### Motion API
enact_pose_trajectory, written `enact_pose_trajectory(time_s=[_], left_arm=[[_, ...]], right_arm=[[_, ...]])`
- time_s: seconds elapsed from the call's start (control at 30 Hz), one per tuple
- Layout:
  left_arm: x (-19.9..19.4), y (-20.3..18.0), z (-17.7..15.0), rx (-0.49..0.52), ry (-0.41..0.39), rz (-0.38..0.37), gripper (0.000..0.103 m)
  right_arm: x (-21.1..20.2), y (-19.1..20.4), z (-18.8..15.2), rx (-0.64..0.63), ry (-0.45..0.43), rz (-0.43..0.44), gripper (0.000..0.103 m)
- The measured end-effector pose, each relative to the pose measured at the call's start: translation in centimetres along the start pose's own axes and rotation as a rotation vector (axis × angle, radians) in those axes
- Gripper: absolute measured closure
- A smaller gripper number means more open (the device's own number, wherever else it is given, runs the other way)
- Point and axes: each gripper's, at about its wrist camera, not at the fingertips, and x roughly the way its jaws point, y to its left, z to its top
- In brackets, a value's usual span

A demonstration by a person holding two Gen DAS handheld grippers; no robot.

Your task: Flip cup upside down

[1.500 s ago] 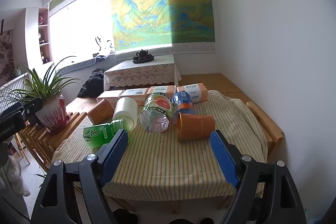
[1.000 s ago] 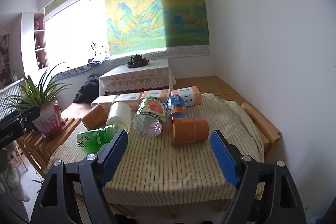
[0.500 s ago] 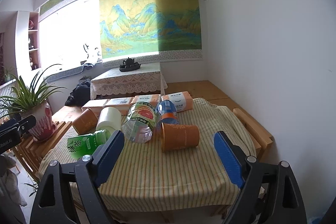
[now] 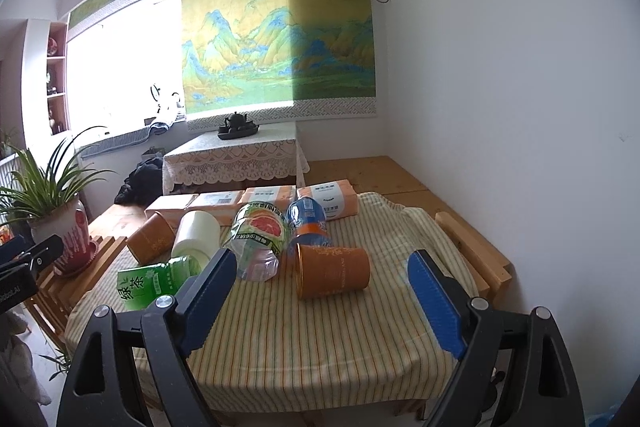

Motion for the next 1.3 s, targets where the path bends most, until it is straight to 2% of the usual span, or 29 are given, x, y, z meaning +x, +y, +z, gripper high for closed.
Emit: enact_pose_trajectory(time_s=[0.77,1.3], left_arm=[[0.5,-0.7,0.1,0.018,0.000,-0.008,0.001],[2.4,-1.4,-0.2,0.039,0.034,-0.008,0.001]], right_arm=[[0.5,-0.3,0.3,-0.003,-0.003,-0.015,0.018],[4.8,-1.1,1.6,-0.031,0.041,-0.028,0.018]])
